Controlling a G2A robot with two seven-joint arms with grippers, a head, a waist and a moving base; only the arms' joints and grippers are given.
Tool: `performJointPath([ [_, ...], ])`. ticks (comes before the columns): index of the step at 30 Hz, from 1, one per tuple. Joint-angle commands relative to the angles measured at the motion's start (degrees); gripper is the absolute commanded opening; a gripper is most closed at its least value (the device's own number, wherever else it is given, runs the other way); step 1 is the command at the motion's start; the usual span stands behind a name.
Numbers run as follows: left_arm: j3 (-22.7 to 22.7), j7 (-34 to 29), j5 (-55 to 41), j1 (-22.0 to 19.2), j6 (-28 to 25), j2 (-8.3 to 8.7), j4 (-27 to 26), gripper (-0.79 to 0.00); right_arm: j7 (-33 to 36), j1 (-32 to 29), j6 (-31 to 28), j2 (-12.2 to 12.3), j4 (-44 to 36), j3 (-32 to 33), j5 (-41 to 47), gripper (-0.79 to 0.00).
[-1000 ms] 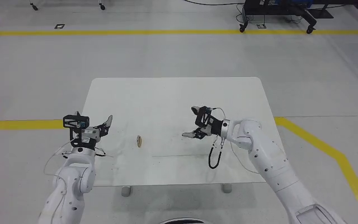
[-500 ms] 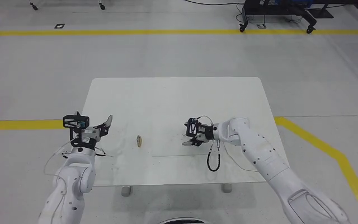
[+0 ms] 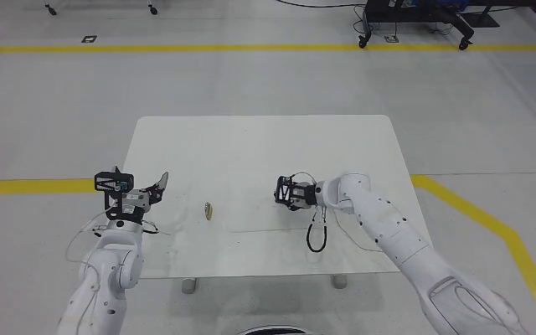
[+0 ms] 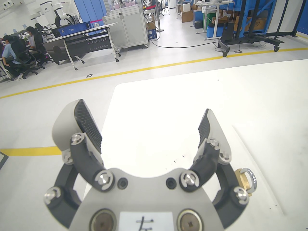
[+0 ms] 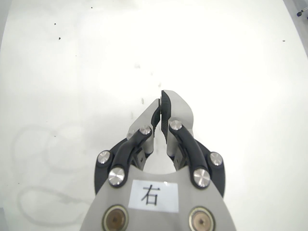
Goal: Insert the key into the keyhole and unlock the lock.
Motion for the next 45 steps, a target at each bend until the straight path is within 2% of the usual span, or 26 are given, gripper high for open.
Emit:
performJointPath([
  [1,0.0,0.0,0.0,0.0,0.0,0.0,0.0,0.0,-0.3,-1.0,0.5,0.6,-2.1,1.3,-1.1,-0.785],
  [6,0.0,0.0,0.0,0.0,0.0,0.0,0.0,0.0,-2.5,-5.8,4.3,2.5,-10.4,6.6,-2.9,-0.785],
  [11,0.0,0.0,0.0,0.0,0.0,0.0,0.0,0.0,-9.2,-14.2,12.7,4.1,-20.3,13.8,-0.6,-0.785],
  [15,0.0,0.0,0.0,0.0,0.0,0.0,0.0,0.0,-14.1,-18.7,17.7,4.3,-23.3,15.7,2.2,-0.785],
  [26,0.1,0.1,0.1,0.0,-0.2,0.0,-0.1,0.0,-14.4,-19.0,18.0,4.3,-23.3,15.8,2.5,-0.785],
  [27,0.7,0.7,-0.3,0.1,-1.8,-0.03,-0.5,0.0,-14.4,-19.0,18.0,4.3,-23.3,15.8,2.5,-0.785],
  [30,0.6,-1.3,-12.2,0.7,-10.9,-0.12,-1.9,0.0,-15.9,-19.8,18.4,4.0,-23.0,14.8,4.6,-0.785],
  [33,-0.7,-8.4,-25.6,1.1,-20.4,0.15,-2.6,0.0,-21.7,-19.4,17.2,3.0,-19.5,12.1,11.8,-0.785],
  [37,0.7,-24.5,-46.1,-2.4,-28.2,0.58,-0.2,0.0,-28.8,-15.4,12.5,1.2,-12.1,7.4,20.1,-0.785],
  [42,4.5,-47.6,-82.5,-12.9,-28.0,0.95,8.8,0.0,-33.9,-9.8,6.1,-1.4,-3.6,2.1,29.9,-0.785],
  [43,4.6,-51.2,-87.2,-15.3,-27.7,1.07,11.2,0.0,-34.4,-9.0,4.7,-1.9,-2.1,1.2,32.2,-0.785],
  [45,5.1,-55.7,-90.5,-18.9,-27.8,1.24,15.1,0.0,-34.9,-7.2,2.9,-2.8,0.3,-0.1,35.2,-0.785],
])
